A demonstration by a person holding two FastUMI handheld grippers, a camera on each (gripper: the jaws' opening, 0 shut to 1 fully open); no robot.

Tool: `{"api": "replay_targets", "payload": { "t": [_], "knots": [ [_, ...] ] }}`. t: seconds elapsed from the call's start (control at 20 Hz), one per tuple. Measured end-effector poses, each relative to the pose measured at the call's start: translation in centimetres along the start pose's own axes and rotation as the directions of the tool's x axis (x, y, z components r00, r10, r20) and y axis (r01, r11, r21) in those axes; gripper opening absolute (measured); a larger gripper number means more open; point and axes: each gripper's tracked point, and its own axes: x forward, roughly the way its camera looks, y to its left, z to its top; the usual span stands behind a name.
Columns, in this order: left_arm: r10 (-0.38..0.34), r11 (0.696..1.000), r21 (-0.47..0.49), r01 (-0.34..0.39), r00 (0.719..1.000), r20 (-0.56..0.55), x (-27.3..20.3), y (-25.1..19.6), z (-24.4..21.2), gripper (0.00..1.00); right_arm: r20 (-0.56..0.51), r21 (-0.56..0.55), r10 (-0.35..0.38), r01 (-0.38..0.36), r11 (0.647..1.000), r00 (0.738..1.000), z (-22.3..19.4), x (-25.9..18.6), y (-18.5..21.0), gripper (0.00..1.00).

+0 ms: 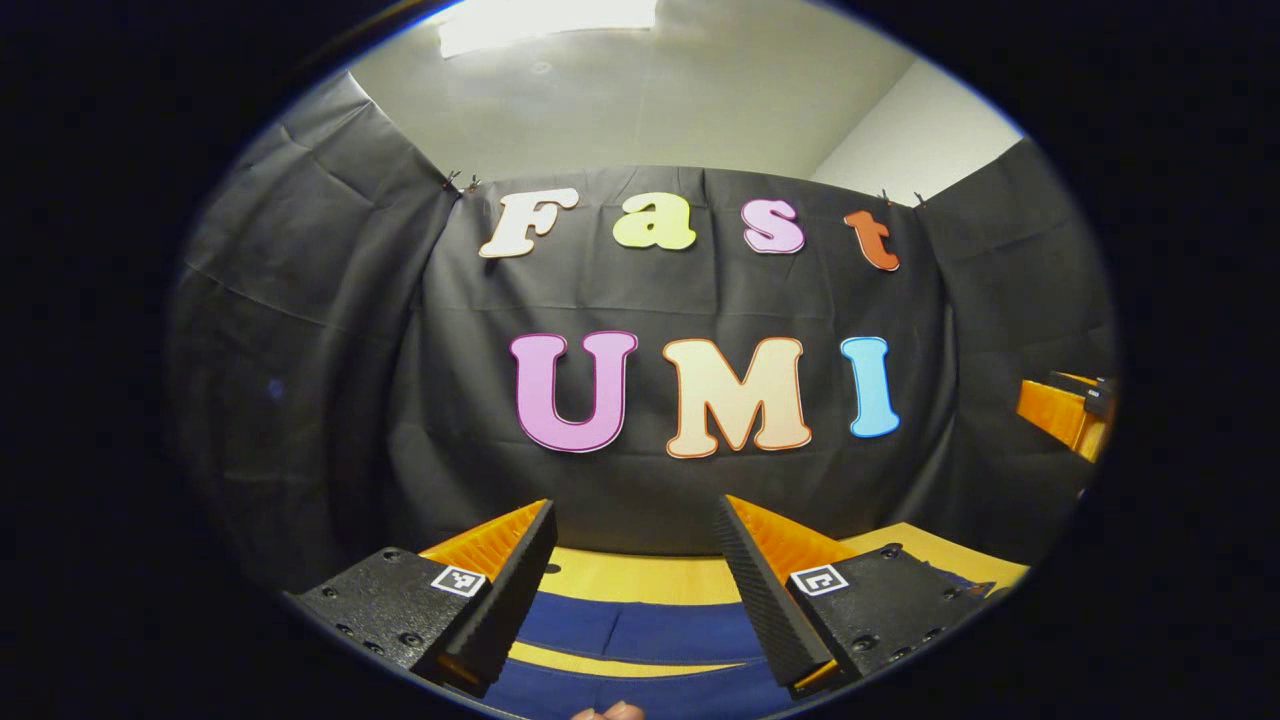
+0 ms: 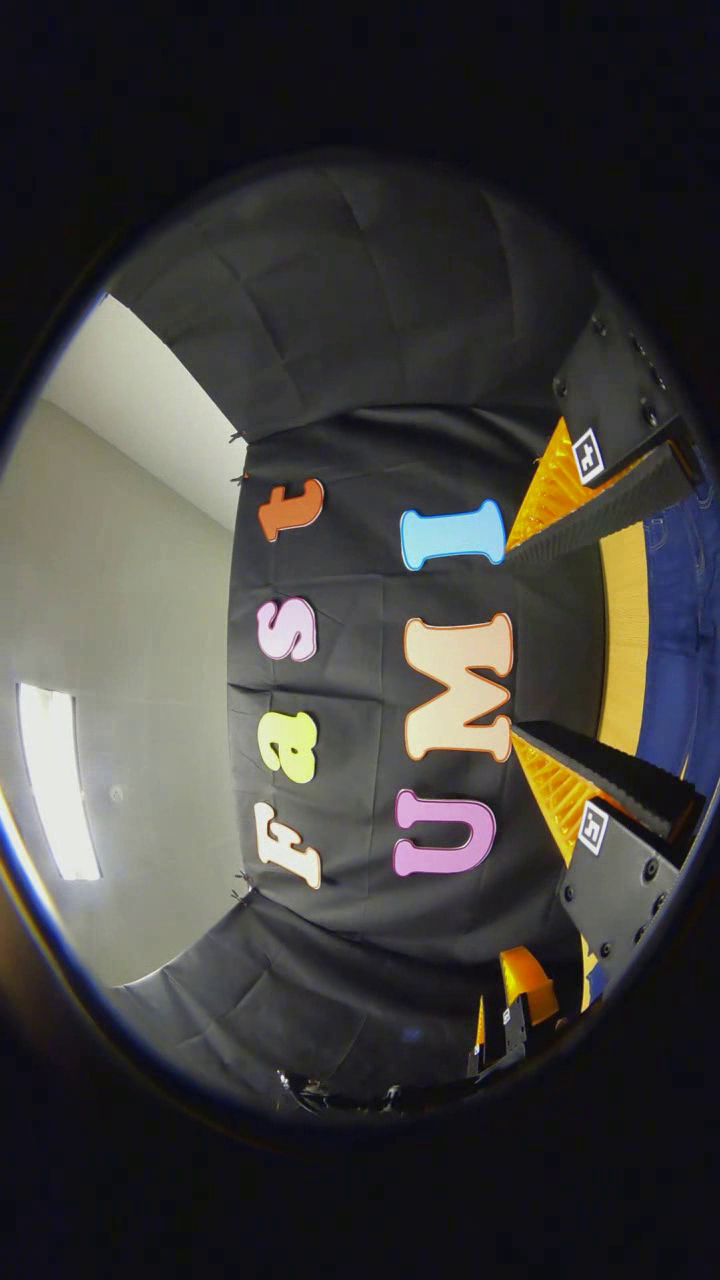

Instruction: Grasp the waist and the cuffs of the jeans and fold them to make the two legs overlap; first hold the waist and fold one-third of the jeans toward the cuffs, then hold the cuffs and fold the remaining one-third in the same direction to finish folding.

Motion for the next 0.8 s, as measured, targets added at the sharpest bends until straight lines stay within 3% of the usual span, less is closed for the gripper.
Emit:
{"api": "replay_targets", "payload": {
  "t": [0.55, 0.8],
  "knots": [
    [0.025, 0.999, 0.035, -0.022, 0.997, -0.071, -1.0, 3.4, -3.3, 0.94, -0.034, 0.04, 0.036, -0.034, 0.999, 0.999, -1.9, 0.2, 3.3, 0.98],
    [-0.003, 0.987, 0.158, 0.029, 0.987, -0.158, -3.0, 6.4, -7.6, 0.95, -0.065, 0.052, 0.047, -0.044, 0.998, 0.997, -3.7, 0.4, 4.8, 0.98]
  ]
}}
